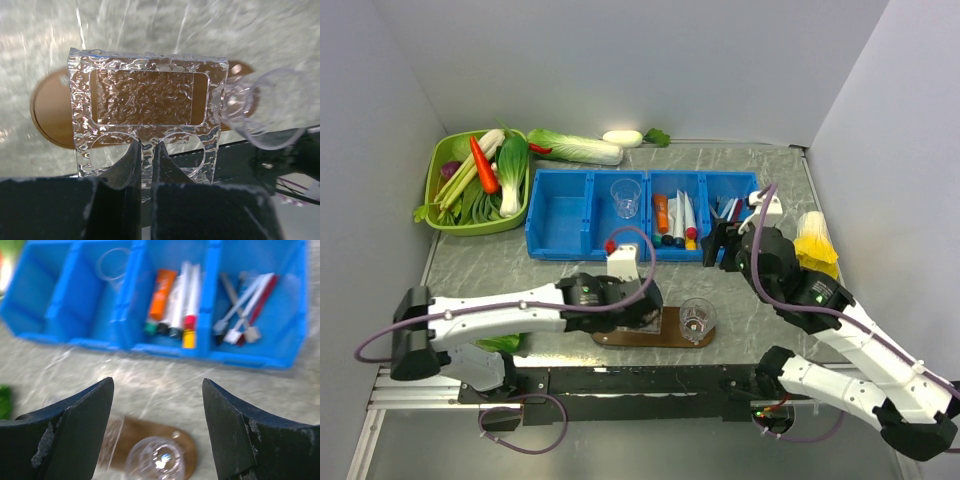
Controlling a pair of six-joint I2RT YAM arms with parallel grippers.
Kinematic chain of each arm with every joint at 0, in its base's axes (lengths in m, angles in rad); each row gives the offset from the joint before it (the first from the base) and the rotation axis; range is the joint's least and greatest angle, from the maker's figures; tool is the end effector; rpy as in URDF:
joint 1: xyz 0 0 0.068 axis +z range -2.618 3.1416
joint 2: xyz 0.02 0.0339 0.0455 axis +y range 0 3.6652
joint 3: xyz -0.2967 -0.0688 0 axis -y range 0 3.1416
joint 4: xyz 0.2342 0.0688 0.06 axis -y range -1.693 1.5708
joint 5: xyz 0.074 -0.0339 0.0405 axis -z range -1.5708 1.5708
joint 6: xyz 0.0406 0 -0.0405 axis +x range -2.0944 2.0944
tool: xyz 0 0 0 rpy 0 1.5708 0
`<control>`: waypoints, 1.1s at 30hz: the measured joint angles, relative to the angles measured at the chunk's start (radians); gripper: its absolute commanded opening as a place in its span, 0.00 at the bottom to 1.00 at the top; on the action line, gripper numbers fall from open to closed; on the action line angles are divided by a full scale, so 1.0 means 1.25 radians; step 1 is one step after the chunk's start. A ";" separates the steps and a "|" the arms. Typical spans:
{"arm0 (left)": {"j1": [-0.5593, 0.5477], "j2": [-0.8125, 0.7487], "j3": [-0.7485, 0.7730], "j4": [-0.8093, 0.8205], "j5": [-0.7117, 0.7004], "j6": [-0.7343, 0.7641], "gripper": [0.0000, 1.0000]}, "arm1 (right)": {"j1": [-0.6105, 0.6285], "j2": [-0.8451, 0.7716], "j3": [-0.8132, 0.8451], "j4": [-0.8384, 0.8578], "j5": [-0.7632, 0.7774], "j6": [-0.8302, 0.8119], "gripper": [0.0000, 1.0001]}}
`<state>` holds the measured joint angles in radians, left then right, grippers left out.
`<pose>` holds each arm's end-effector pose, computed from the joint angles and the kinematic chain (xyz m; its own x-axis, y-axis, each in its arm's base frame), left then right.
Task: Prepare toiletry sets of a toothbrush and toothpaste on the tray
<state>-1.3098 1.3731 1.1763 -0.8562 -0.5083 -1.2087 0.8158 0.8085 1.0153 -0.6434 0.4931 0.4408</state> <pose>0.0855 -0.2435 0.3224 -0.8106 -0.1311 -0.5708 0.0673 0.9473 -0.3131 0.1041 0.0826 0.3885 -0.4104 0.1123 -0.9050 -0.1907 0.9599 0.2056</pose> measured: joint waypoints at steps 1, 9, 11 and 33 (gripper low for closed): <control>-0.014 0.016 0.002 -0.007 -0.005 -0.019 0.01 | -0.017 0.000 0.000 0.003 0.002 -0.011 0.79; -0.067 0.139 0.048 -0.068 -0.027 -0.116 0.01 | -0.075 -0.034 -0.022 0.016 -0.016 -0.040 0.79; -0.067 0.138 0.048 -0.063 -0.028 -0.124 0.01 | -0.080 -0.052 -0.027 0.017 -0.018 -0.041 0.79; -0.063 0.157 0.042 -0.019 -0.009 -0.157 0.01 | -0.098 -0.096 -0.059 0.006 -0.038 -0.039 0.79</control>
<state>-1.3888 1.5692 1.2289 -0.8795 -0.5198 -1.4048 0.6933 0.6884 0.9417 -0.6357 0.4461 0.3920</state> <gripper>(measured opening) 0.070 0.788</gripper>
